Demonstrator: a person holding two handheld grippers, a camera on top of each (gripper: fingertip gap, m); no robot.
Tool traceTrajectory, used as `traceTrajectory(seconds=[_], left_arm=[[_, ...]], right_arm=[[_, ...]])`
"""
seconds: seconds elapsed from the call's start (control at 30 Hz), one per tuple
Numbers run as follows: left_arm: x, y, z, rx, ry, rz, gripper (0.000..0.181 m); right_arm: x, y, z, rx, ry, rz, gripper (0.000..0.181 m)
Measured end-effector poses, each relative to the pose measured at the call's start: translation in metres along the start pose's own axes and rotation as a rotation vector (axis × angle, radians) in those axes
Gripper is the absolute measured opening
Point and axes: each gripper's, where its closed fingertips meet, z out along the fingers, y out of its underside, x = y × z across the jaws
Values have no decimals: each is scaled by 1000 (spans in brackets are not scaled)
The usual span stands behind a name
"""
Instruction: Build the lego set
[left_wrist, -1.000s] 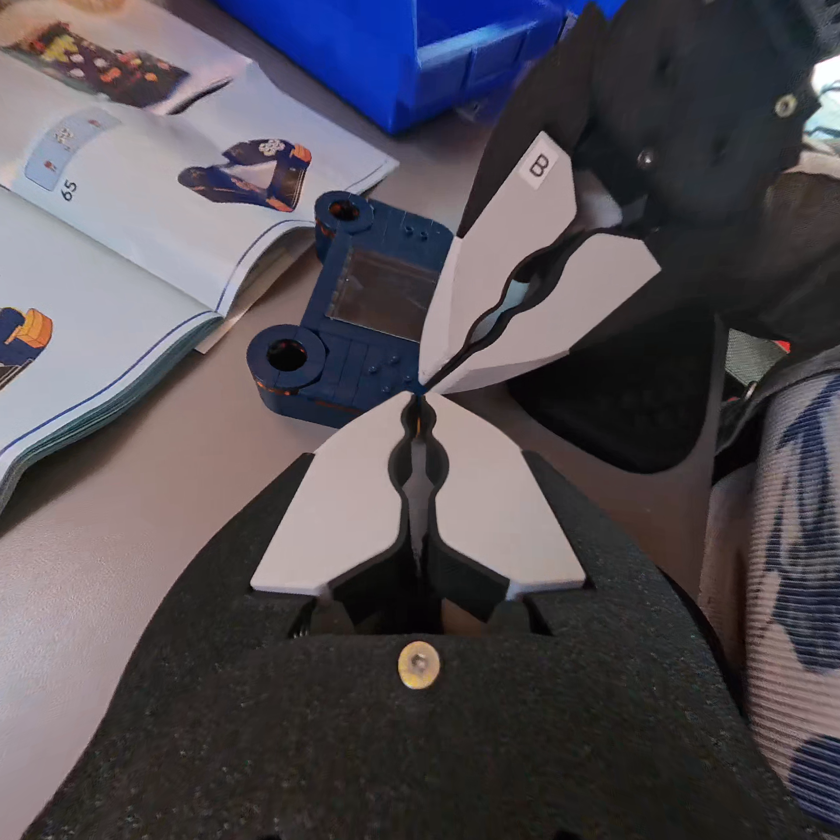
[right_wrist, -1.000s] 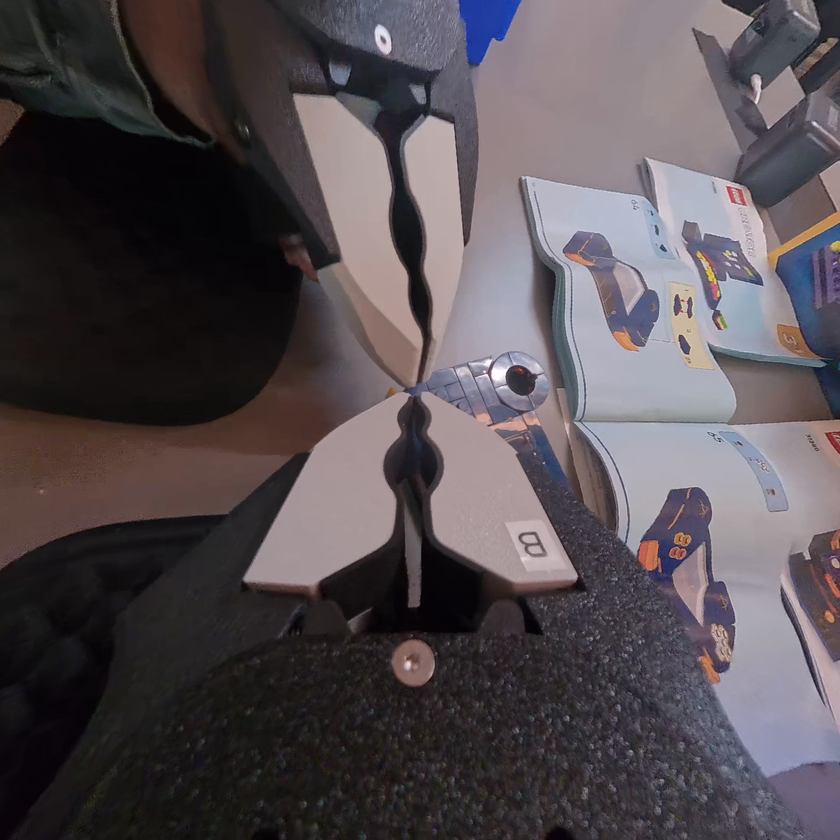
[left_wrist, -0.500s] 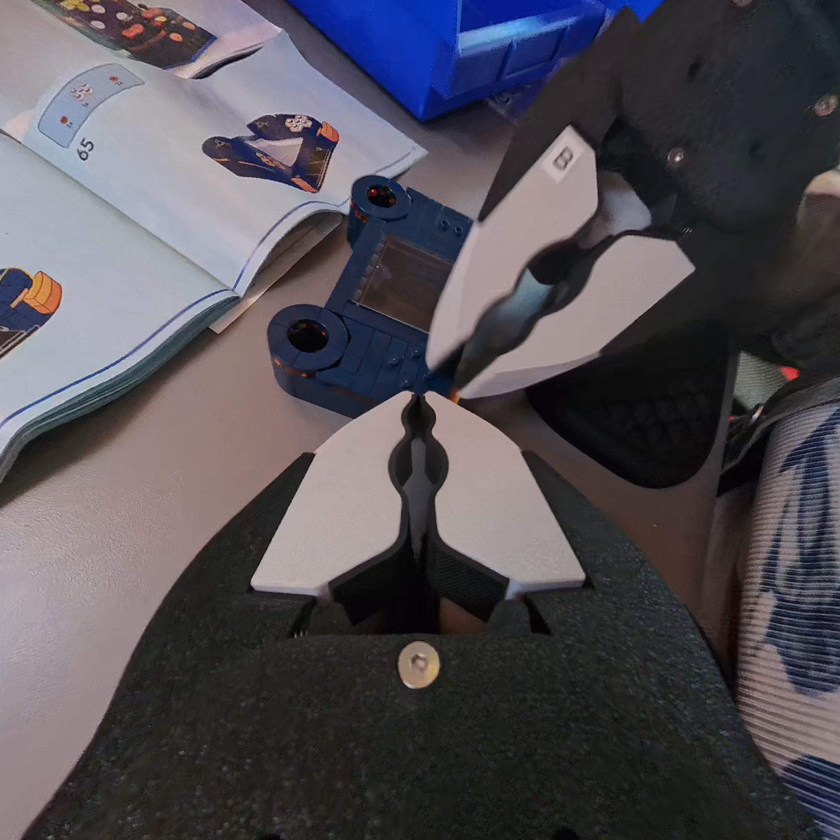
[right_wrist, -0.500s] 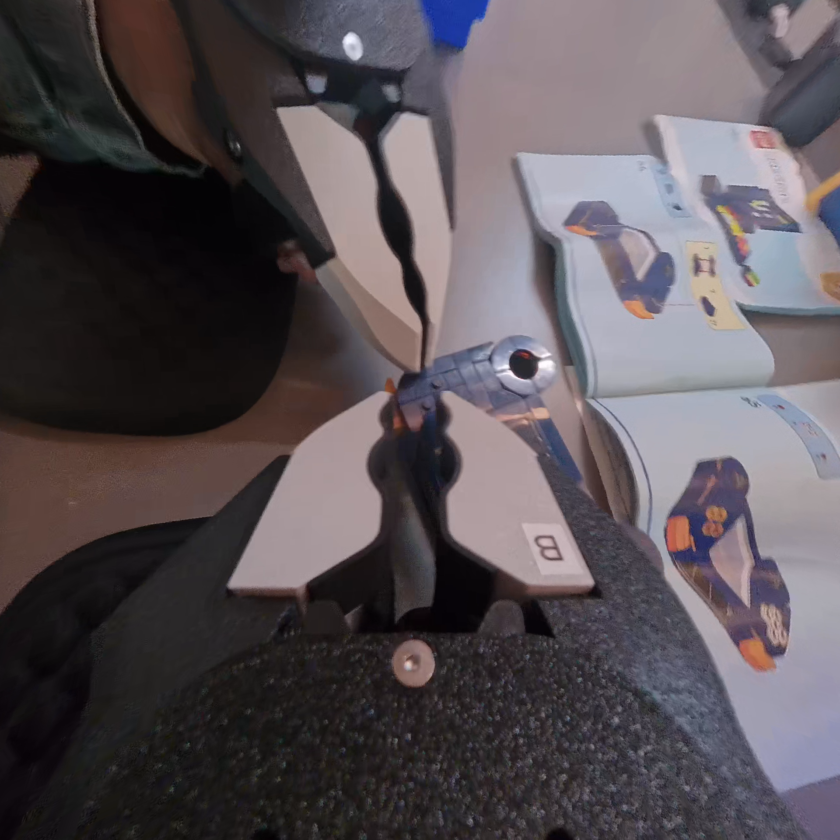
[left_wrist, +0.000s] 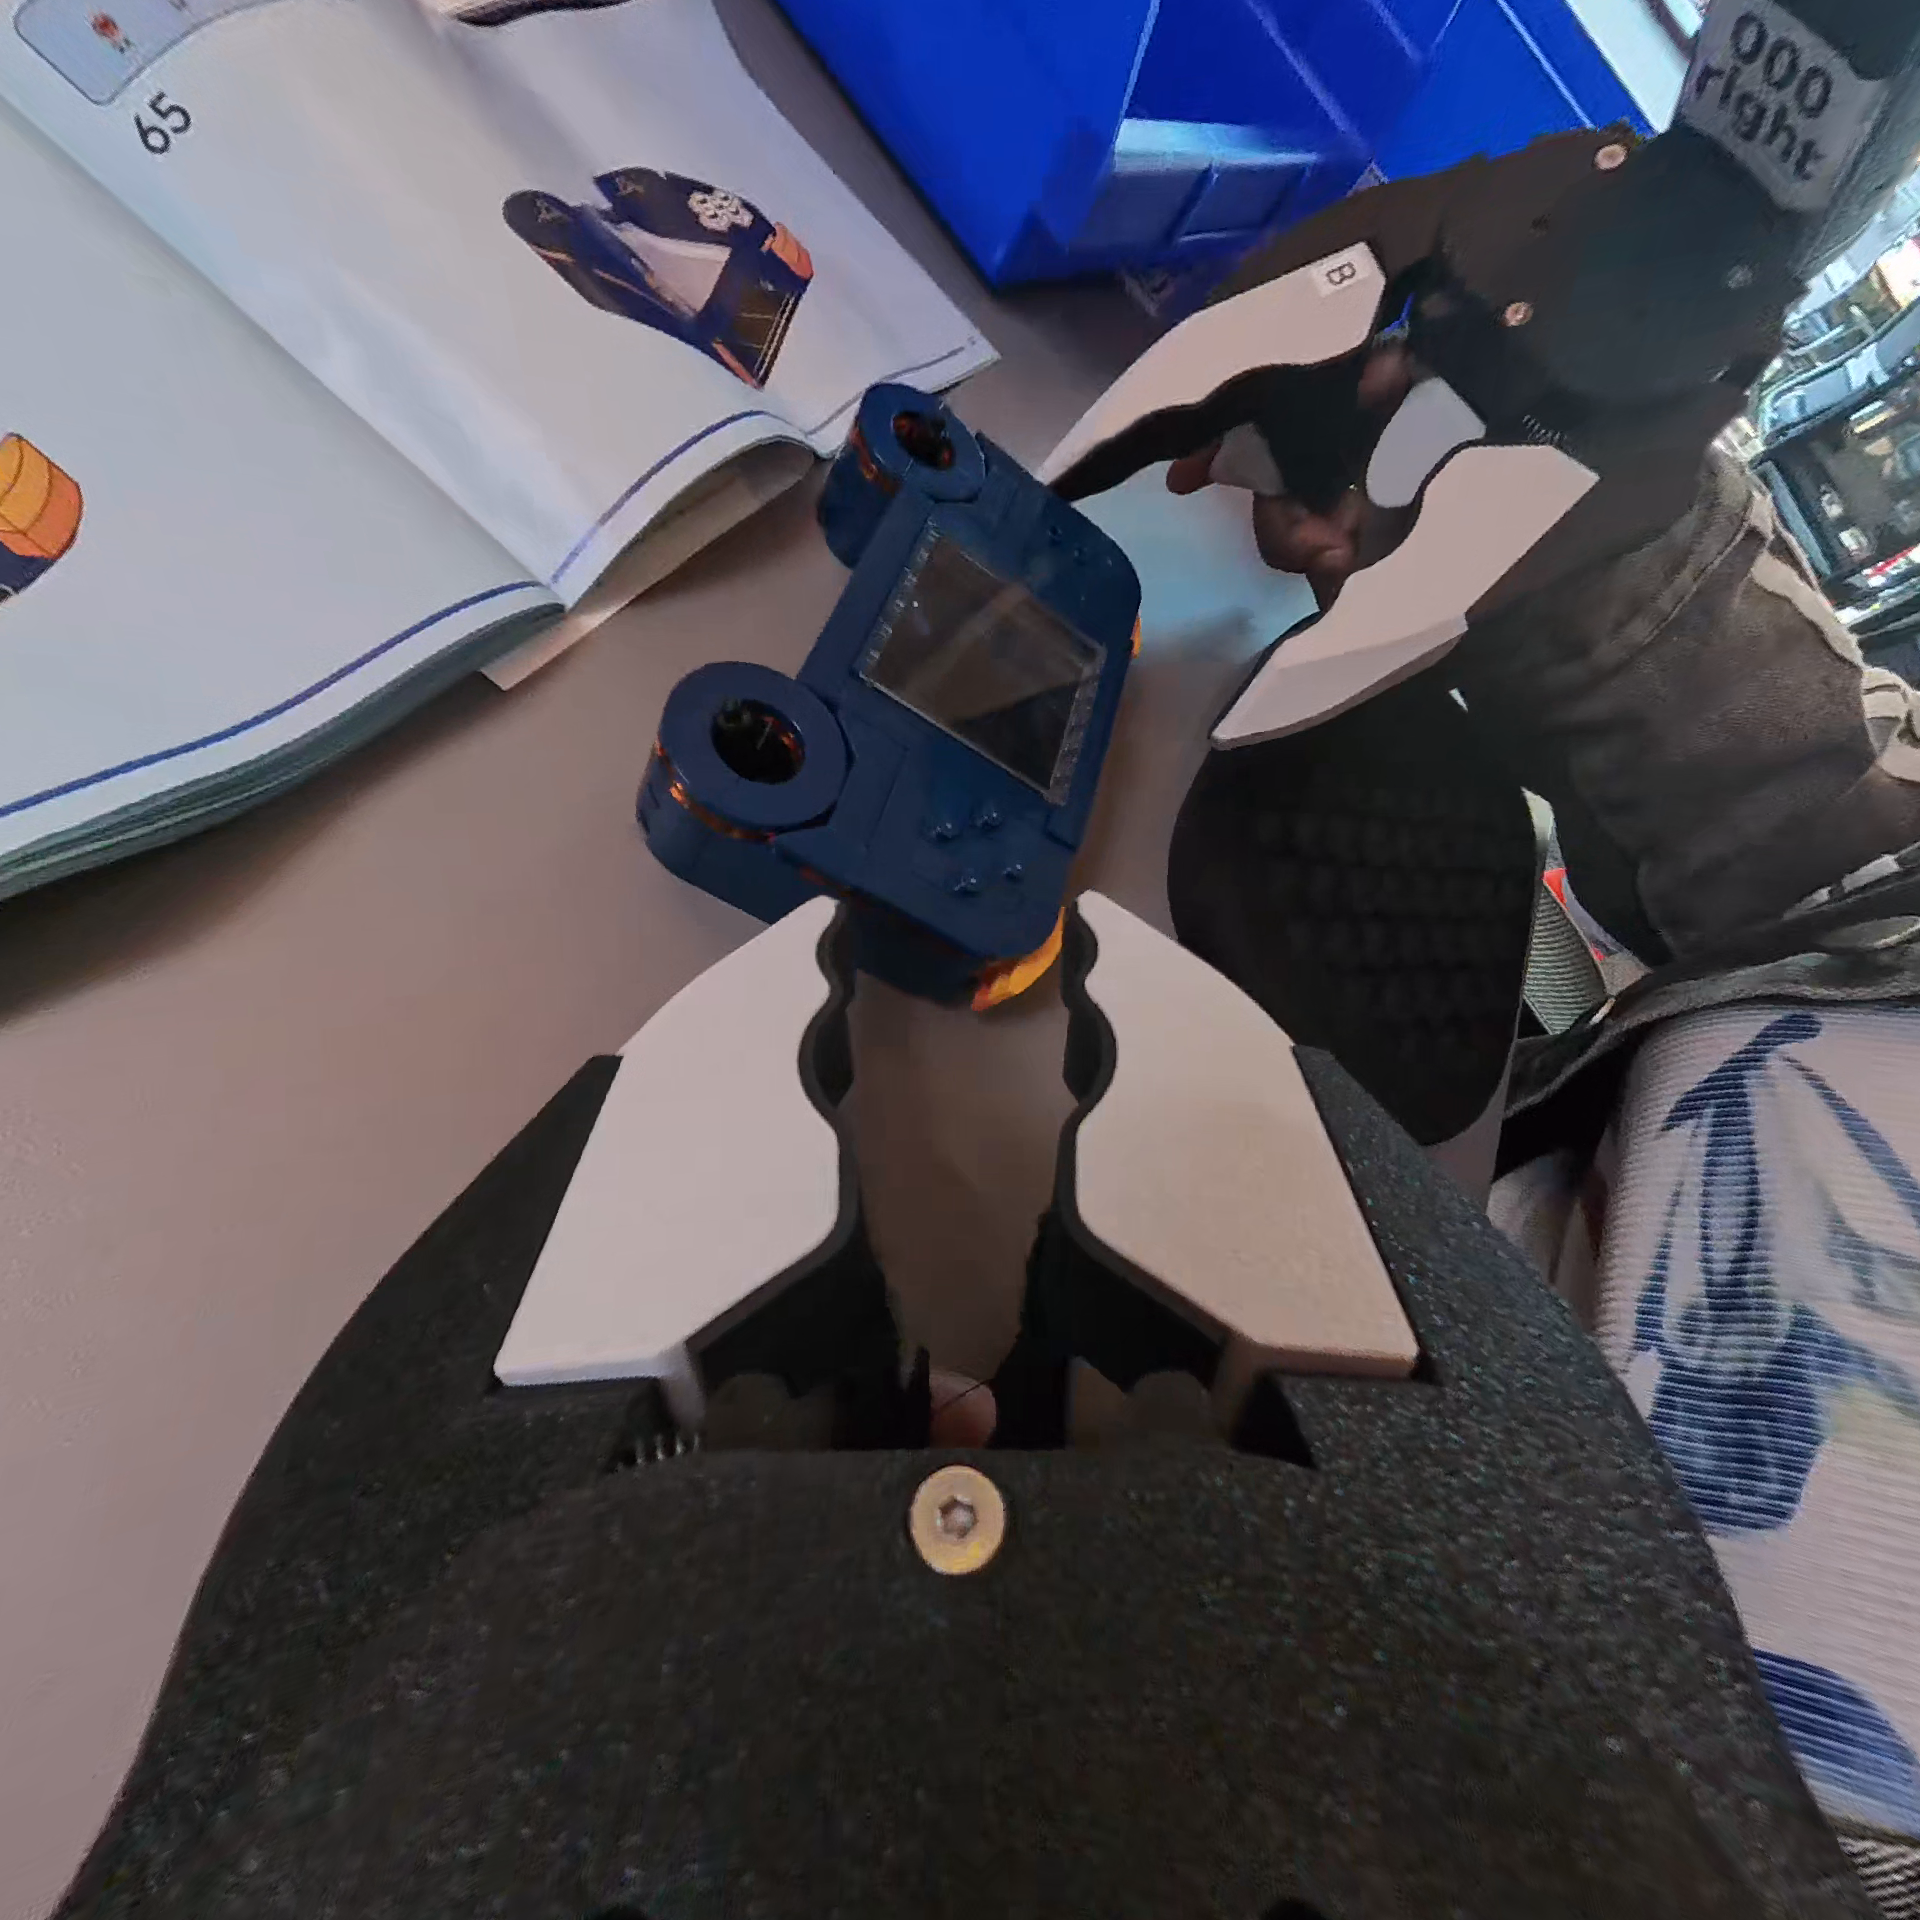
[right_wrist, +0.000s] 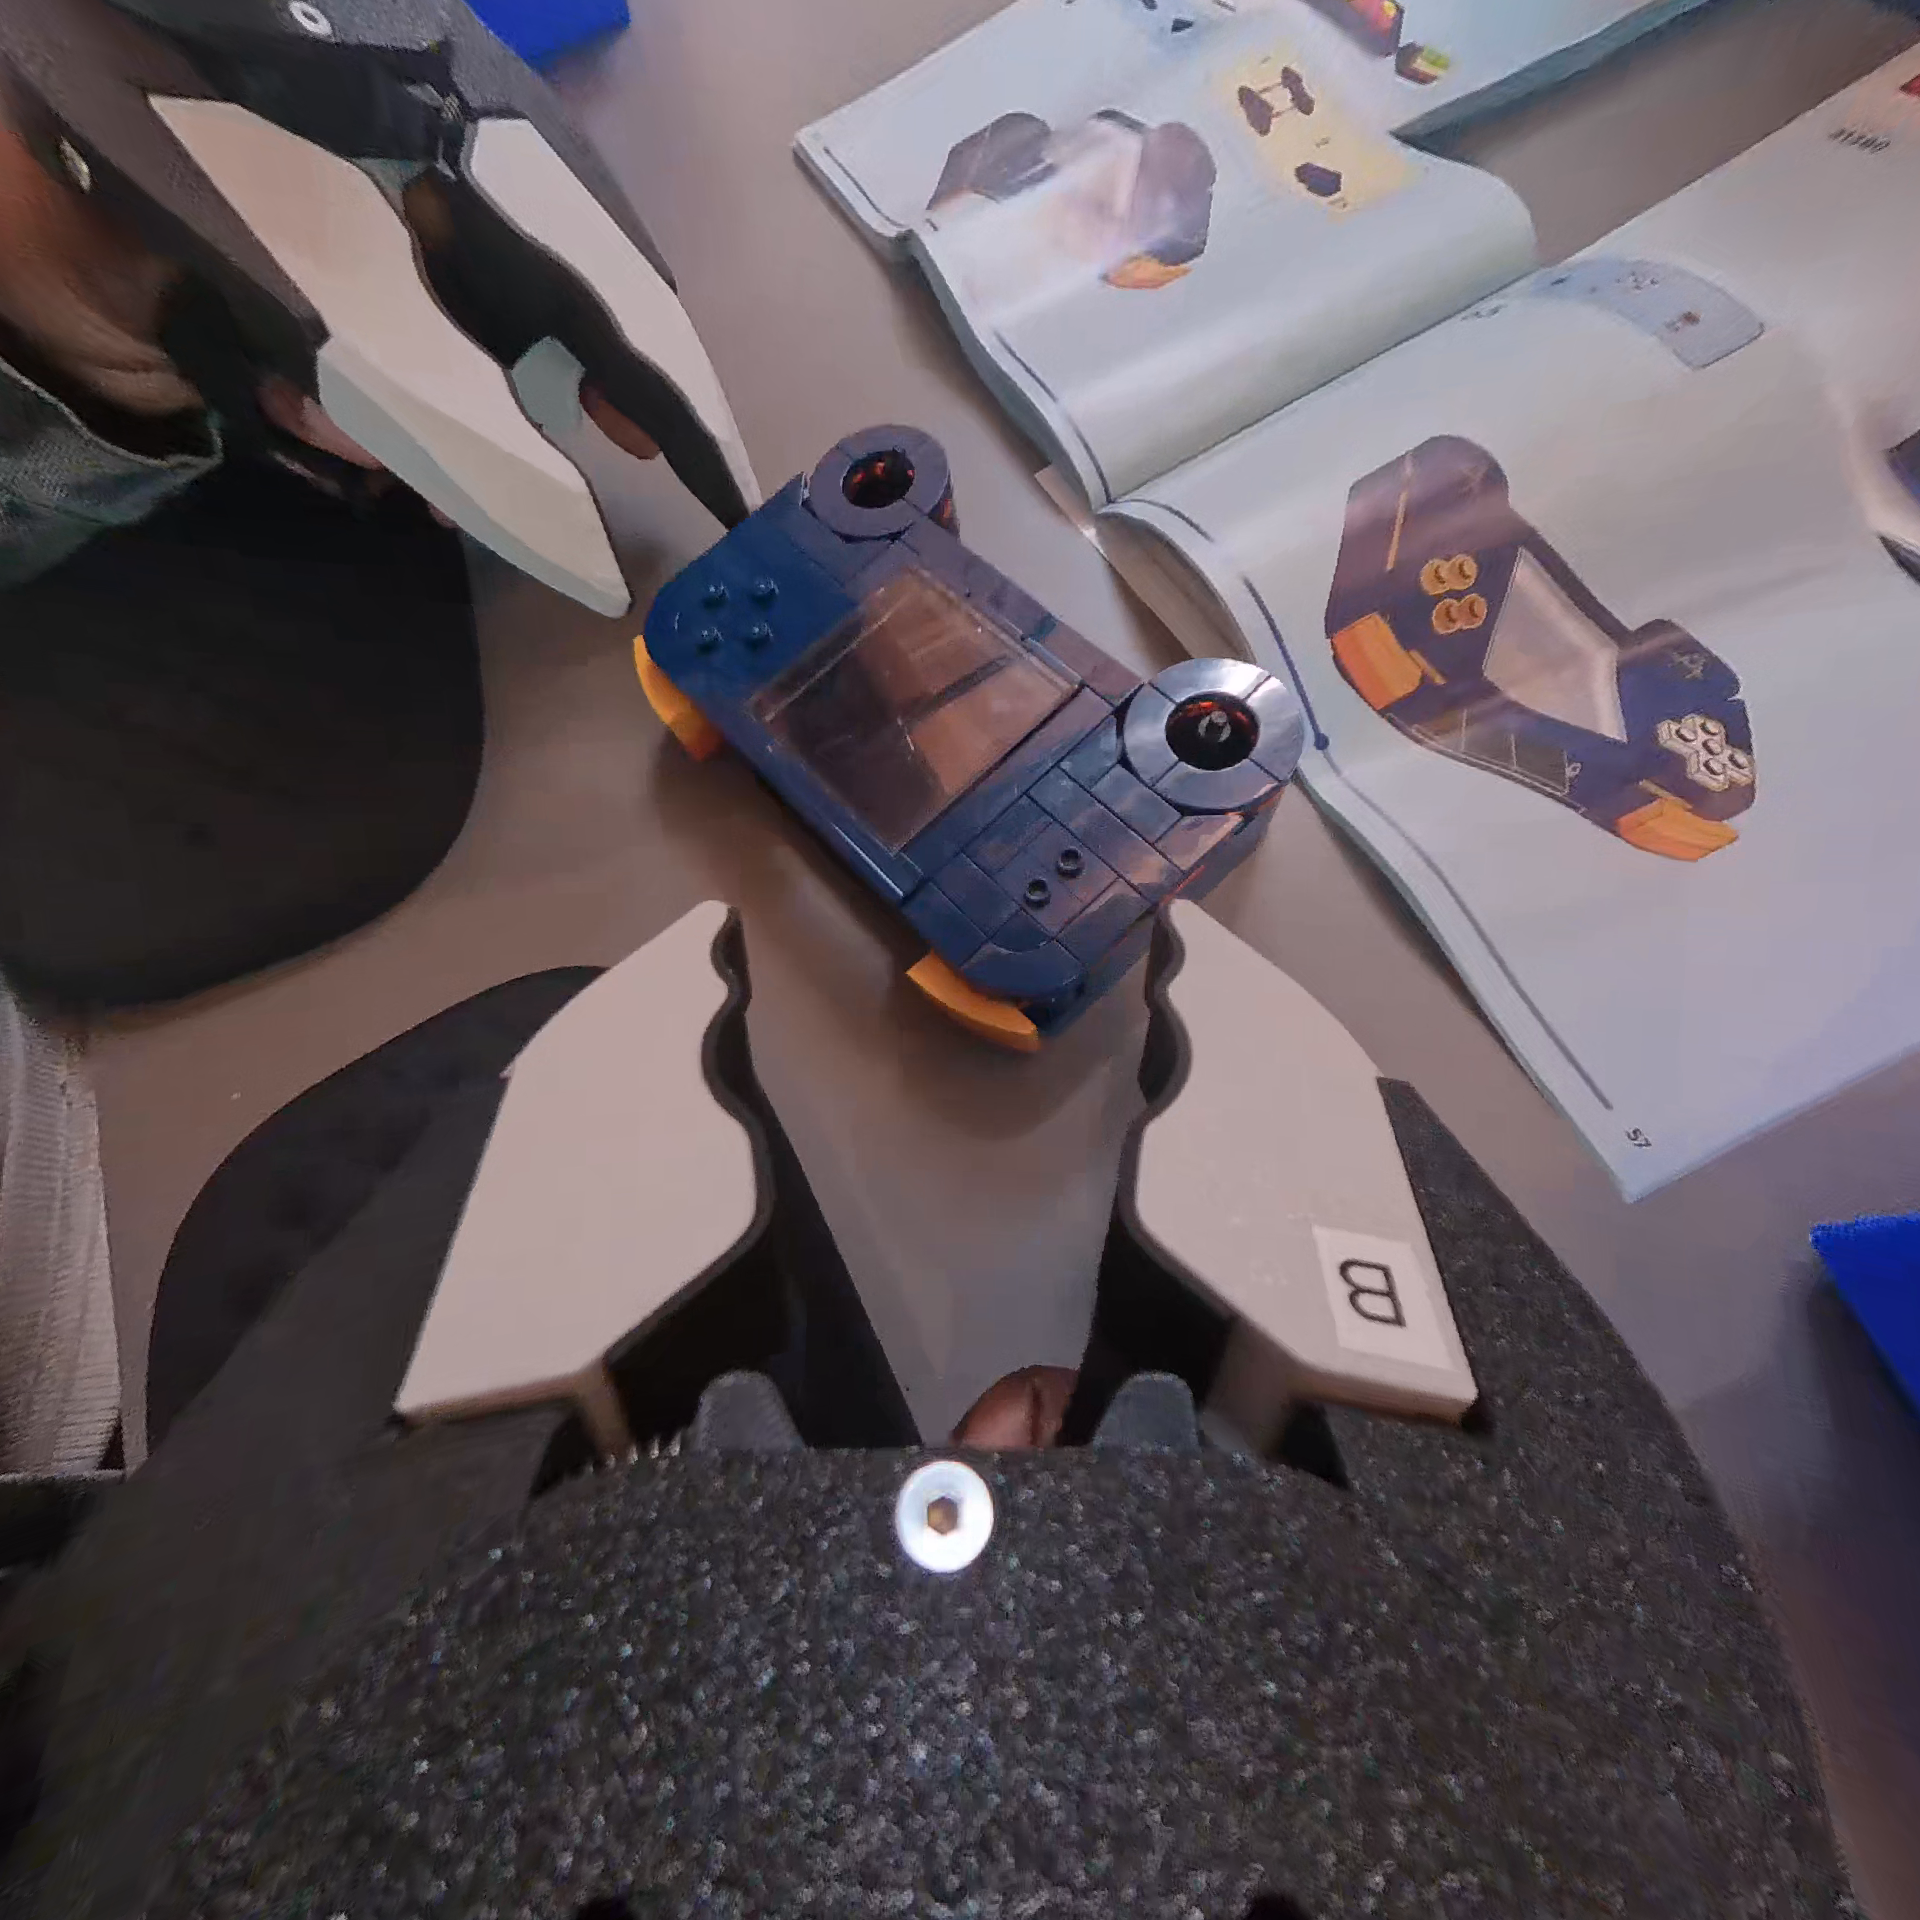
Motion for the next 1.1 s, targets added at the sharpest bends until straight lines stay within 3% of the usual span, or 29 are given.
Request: traceTrajectory(seconds=[0.3, 0.4, 0.47, 0.53, 0.63, 0.7, 0.77, 0.87, 0.97, 1.03, 1.1], left_arm=[[-6, 1, -4, -4, -27, -31, 34], [1, 15, -10, -105, 25, 8, 24], [2, 16, -19, -151, 46, 54, 23], [-7, -3, -29, -124, 1, 137, 24], [-29, -59, -34, 1, -136, 359, 31], [-30, -92, -19, 65, -148, 552, 32], [-27, -104, 11, 4, -132, 706, 32], [-25, -104, 64, -130, -117, 862, 30], [-29, -96, 107, -237, -144, 971, 32], [-43, -93, 122, -315, -214, 988, 40], [-45, -89, 126, -326, -193, 890, 33]], right_arm=[[-10, 7, -4, -15, -38, -39, 61], [-22, 12, -11, -29, -140, -44, 51], [-23, 5, -16, 25, -175, -25, 56], [-10, -14, -24, 149, -131, 11, 59], [28, -37, -33, 309, 38, 100, 55], [49, -38, -32, 329, 134, 146, 46], [65, -27, -26, 289, 224, 168, 40], [77, -5, -17, 200, 292, 197, 39], [79, -6, -22, 231, 284, 233, 37], [82, -7, -25, 263, 274, 267, 36], [83, -8, -27, 281, 257, 300, 36]])
